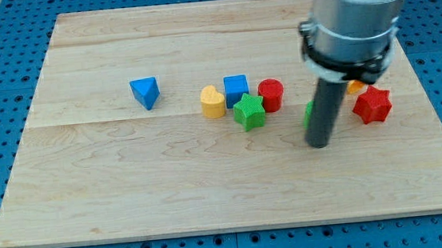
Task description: Move the red circle into the blue cube
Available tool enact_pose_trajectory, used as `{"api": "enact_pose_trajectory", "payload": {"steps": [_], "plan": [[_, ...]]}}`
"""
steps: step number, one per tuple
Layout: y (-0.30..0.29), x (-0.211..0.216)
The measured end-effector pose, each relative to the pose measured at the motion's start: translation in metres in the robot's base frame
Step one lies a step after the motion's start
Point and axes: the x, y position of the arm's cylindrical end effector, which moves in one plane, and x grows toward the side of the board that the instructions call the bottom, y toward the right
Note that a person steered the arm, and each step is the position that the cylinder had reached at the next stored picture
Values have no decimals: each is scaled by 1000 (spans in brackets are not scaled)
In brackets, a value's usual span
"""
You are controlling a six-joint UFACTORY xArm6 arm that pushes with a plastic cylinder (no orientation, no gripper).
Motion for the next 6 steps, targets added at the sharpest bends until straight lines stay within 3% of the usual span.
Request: {"api": "enact_pose_trajectory", "payload": {"steps": [1, 2, 6], "plan": [[-14, -15], [9, -46], [-51, -98]]}}
